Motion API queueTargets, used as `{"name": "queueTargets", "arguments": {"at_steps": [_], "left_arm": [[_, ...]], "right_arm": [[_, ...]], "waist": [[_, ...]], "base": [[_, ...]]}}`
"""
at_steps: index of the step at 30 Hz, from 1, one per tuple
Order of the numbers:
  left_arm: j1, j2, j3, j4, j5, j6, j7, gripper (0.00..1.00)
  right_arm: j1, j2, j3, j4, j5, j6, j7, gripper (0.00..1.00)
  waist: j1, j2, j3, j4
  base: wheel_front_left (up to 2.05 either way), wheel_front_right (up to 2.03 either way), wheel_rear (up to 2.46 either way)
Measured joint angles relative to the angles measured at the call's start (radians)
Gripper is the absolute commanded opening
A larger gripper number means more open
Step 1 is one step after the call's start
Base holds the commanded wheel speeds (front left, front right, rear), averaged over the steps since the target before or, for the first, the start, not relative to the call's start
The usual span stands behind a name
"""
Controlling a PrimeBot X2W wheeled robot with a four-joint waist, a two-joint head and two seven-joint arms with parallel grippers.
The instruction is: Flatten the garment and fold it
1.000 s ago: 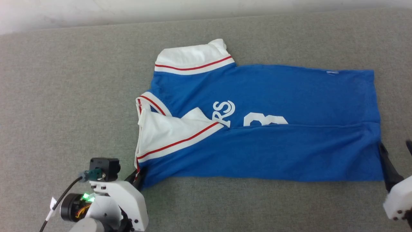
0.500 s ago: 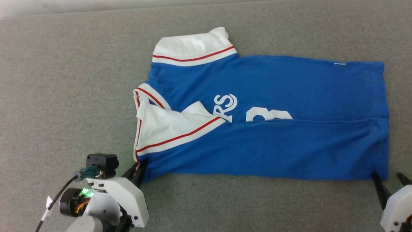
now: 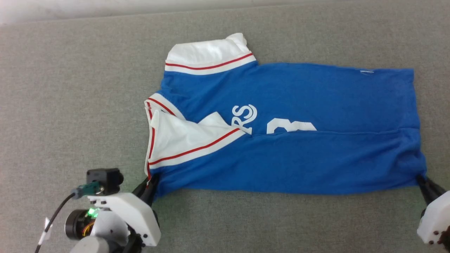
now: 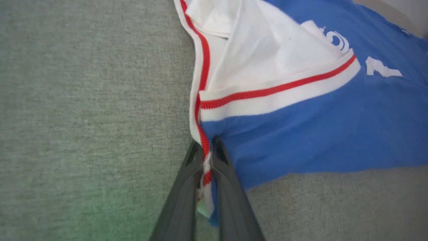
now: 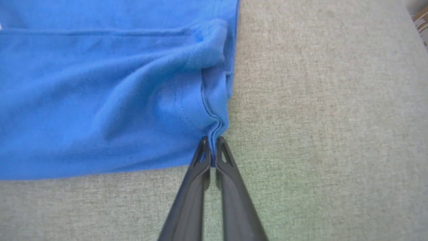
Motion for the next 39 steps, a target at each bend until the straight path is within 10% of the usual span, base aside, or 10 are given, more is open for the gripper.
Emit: {"name": "queueTargets", "arguments": {"at_steps": [14, 24, 27, 30, 32, 39], "left_arm": [[0.299, 0.081, 0.128, -0.271, -0.174, 0.033, 0.050, 0.00], [0.394, 0.006, 0.086, -0.169, -0.235, 0.009, 0.021, 0.00], [0.367, -0.022, 0.084, -0.099, -0.238, -0.016, -0.012, 0.49], [0.331, -0.034, 0.081, -0.040, -0.240, -0.038, -0.022, 0.87], [0.324, -0.037, 0.078, -0.014, -0.241, -0.052, -0.023, 1.00], [0.323, -0.024, 0.133, -0.038, -0.232, -0.057, -0.101, 1.00]], "right_arm": [[0.181, 0.020, -0.120, -0.265, 0.090, 0.000, 0.174, 0.00], [0.287, 0.066, -0.125, -0.218, 0.062, 0.000, 0.183, 0.00], [0.274, 0.067, -0.105, -0.170, 0.053, 0.000, 0.152, 0.00], [0.250, 0.068, -0.083, -0.128, 0.047, 0.000, 0.119, 0.46], [0.240, 0.068, -0.075, -0.111, 0.046, 0.000, 0.101, 1.00], [0.209, 0.050, -0.081, -0.142, 0.050, 0.000, 0.050, 1.00]], "waist": [[-0.0001, 0.0000, -0.112, 0.013], [-0.0001, 0.0000, -0.137, 0.040], [-0.0001, 0.0000, -0.140, 0.039], [-0.0001, 0.0000, -0.148, 0.039], [-0.0001, 0.0000, -0.154, 0.037], [-0.0001, 0.0000, -0.165, 0.023]], "base": [[0.00, 0.00, 0.00], [0.00, 0.00, 0.00], [0.00, 0.00, 0.00], [0.00, 0.00, 0.00], [0.00, 0.00, 0.00], [0.00, 0.00, 0.00]]}}
